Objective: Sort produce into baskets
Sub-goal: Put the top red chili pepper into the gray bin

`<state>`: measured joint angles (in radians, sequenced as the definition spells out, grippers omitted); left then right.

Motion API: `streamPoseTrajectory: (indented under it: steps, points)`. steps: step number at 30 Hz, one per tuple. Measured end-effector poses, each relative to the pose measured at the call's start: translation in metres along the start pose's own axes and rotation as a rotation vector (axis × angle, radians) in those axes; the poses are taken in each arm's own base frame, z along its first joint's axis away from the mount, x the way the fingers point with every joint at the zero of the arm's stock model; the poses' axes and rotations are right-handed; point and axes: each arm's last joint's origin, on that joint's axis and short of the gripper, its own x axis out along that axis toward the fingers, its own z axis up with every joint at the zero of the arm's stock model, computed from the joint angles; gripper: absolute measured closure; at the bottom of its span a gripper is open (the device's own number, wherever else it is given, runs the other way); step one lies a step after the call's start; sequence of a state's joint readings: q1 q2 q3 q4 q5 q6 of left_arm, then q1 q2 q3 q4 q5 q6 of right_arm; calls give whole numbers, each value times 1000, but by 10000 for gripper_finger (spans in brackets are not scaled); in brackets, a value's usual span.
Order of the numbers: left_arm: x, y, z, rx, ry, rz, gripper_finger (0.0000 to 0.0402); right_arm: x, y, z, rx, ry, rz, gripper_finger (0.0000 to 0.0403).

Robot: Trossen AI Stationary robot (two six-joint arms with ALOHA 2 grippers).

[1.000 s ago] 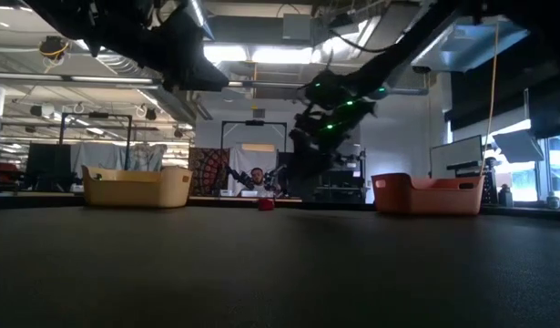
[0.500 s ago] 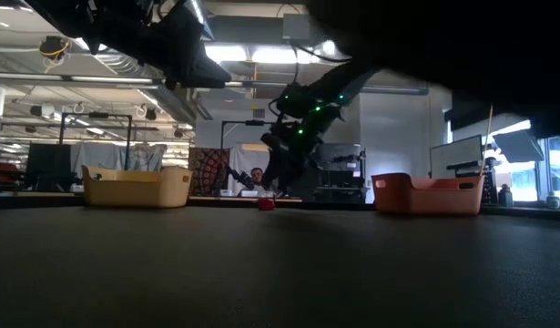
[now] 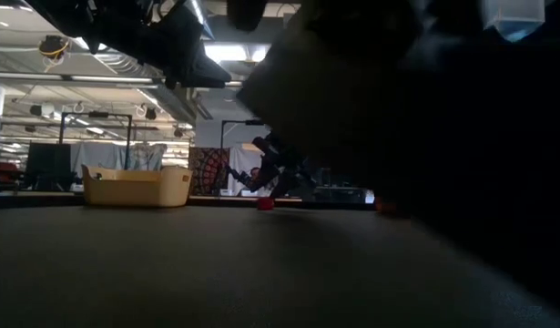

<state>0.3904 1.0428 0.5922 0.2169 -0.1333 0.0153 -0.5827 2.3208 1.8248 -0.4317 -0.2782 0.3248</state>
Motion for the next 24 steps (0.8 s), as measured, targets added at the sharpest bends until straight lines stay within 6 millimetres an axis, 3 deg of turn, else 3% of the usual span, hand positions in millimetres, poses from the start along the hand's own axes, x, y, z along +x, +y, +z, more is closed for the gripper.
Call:
streamPoseTrajectory:
  steps: [5,24]
  points:
    - [0,0,0,10,1,0,228,8,-1,-1,12,-2,54,207]
    - [0,0,-2,12,26,-1,228,8,-2,-8,-67,70,65,207]
